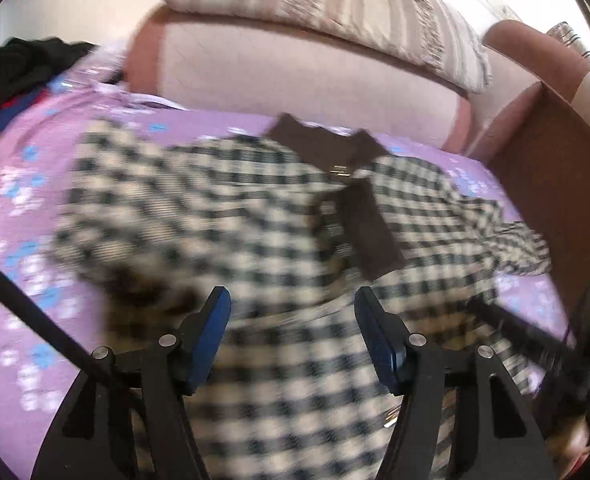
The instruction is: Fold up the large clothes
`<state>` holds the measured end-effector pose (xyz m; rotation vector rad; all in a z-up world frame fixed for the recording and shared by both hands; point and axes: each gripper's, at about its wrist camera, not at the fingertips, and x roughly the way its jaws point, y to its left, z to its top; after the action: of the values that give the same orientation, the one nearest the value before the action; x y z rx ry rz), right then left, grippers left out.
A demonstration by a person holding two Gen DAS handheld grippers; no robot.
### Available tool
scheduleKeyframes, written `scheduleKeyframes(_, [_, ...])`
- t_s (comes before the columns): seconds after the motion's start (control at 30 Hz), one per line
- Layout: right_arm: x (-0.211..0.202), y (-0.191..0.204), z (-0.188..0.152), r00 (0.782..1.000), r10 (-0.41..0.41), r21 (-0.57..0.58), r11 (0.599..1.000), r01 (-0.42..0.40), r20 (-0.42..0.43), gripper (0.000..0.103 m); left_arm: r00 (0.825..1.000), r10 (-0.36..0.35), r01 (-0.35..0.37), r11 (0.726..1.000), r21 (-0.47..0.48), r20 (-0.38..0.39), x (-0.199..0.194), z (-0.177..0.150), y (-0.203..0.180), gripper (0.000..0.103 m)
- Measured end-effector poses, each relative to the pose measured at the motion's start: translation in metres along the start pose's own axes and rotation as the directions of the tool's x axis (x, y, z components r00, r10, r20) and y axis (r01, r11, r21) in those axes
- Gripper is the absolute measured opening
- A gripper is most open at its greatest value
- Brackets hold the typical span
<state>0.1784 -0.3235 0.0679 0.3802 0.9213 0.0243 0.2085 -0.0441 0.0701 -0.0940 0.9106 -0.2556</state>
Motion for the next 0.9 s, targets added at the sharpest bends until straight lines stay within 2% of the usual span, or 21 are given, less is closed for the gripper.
scheduleKeyframes(0.03, [0.005,0.006,0.002,1.000,0.013,-0.008,1.000,-0.013,-0.002,0.071,0.999,0.044,-0.044,0.999,0.005,0.017,-0.010,-0.006,0.013,0.064])
scheduleKeyframes(0.13, [0.013,0.033,0.010,0.999,0.037,-0.080,0.996,-0.036,0.005,0.081,0.992,0.125,-0.125,0.992,-0.009,0.034,-0.026,-0.019,0.044,0.064])
scheduleKeyframes(0.23, [0.031,0.055,0.025,0.999,0.048,-0.123,0.991,-0.048,0.001,0.082,0.989,0.146,-0.144,0.988,-0.063,0.026,-0.035,-0.029,0.075,0.064])
scheduleKeyframes(0.33, [0.053,0.065,0.042,0.996,0.093,-0.087,0.992,-0.094,-0.016,0.086,0.986,0.165,-0.161,0.981,-0.106,0.029,-0.041,-0.034,0.096,0.064])
scheduleKeyframes(0.43, [0.079,0.073,0.050,0.994,0.094,-0.054,0.994,-0.097,-0.056,0.086,0.983,0.180,-0.174,0.977,-0.126,0.033,-0.043,-0.031,0.107,0.064])
scheduleKeyframes(0.47, [0.090,0.075,0.051,0.992,0.094,-0.051,0.994,-0.099,-0.078,0.077,0.983,0.179,-0.172,0.976,-0.130,0.038,-0.044,-0.029,0.108,0.064])
scheduleKeyframes(0.5, [0.098,0.078,0.051,0.989,0.104,-0.053,0.993,-0.110,-0.104,0.041,0.982,0.180,-0.173,0.976,-0.132,0.046,-0.043,-0.024,0.107,0.064])
scheduleKeyframes(0.53, [0.103,0.079,0.051,0.985,0.119,-0.054,0.990,-0.127,-0.128,0.019,0.981,0.185,-0.176,0.976,-0.131,0.061,-0.044,-0.018,0.106,0.064])
scheduleKeyframes(0.57, [0.106,0.080,0.052,0.976,0.150,-0.049,0.986,-0.160,-0.159,0.006,0.980,0.187,-0.177,0.976,-0.128,0.071,-0.042,-0.012,0.103,0.064])
scheduleKeyframes(0.6, [0.102,0.078,0.054,0.972,0.176,-0.039,0.982,-0.184,-0.154,0.006,0.978,0.188,-0.177,0.976,-0.128,0.088,-0.042,-0.003,0.101,0.064])
scheduleKeyframes(0.67, [0.087,0.072,0.057,0.979,0.167,-0.049,0.984,-0.173,-0.113,0.006,0.976,0.189,-0.175,0.976,-0.129,0.109,-0.042,0.010,0.097,0.064])
scheduleKeyframes(0.8, [0.060,0.039,0.074,0.997,0.068,-0.039,0.997,-0.069,-0.037,0.006,0.972,0.194,-0.178,0.976,-0.123,0.133,-0.025,0.039,0.083,0.067])
scheduleKeyframes(0.9, [0.057,0.006,0.080,0.999,-0.023,-0.012,1.000,0.023,-0.033,0.006,0.976,0.194,-0.182,0.977,-0.110,0.102,-0.001,0.050,0.073,0.069])
